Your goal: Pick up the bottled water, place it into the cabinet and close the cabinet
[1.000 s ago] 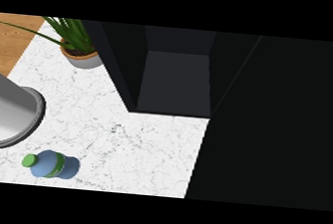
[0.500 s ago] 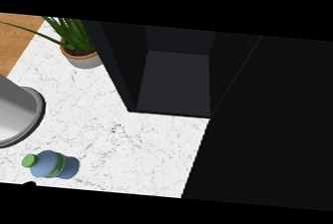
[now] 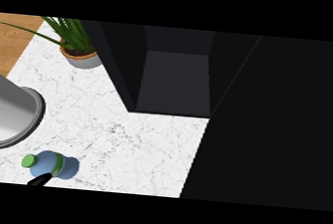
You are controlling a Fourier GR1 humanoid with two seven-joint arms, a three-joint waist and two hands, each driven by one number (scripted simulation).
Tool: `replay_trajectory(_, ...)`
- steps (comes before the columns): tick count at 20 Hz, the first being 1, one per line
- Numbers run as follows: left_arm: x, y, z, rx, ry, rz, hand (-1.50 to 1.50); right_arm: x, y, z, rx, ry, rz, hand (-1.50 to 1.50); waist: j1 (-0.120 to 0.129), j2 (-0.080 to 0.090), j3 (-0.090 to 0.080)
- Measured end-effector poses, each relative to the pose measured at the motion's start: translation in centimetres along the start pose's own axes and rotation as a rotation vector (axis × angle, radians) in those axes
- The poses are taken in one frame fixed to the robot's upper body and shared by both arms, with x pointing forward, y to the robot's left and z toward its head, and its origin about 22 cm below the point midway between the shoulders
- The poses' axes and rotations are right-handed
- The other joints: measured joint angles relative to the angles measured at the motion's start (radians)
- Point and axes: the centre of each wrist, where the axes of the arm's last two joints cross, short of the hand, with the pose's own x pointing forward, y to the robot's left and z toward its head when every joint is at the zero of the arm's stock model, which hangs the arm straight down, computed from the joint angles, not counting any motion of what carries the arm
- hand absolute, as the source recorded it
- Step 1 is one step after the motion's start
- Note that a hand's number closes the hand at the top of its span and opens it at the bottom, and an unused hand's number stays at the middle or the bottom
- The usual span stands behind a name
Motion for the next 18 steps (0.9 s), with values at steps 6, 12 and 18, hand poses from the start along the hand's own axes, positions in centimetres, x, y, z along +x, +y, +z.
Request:
replay_trajectory(6,-3.2,-0.5,-0.7,-0.027,0.014,-0.002,-1.50,0.0,-0.2,0.1,-0.011,-0.001,0.013,-1.50,-0.001,0.001,0.000)
replay_trajectory(12,-6.4,-1.6,-0.7,-0.048,0.035,0.013,-1.50,-0.1,-0.2,0.4,-0.016,0.000,0.026,-1.50,-0.002,0.001,0.000)
replay_trajectory(18,-9.4,-2.1,-1.0,-0.046,0.051,0.023,-1.50,-0.1,0.0,0.2,-0.016,-0.007,0.021,-1.50,-0.001,0.002,0.000)
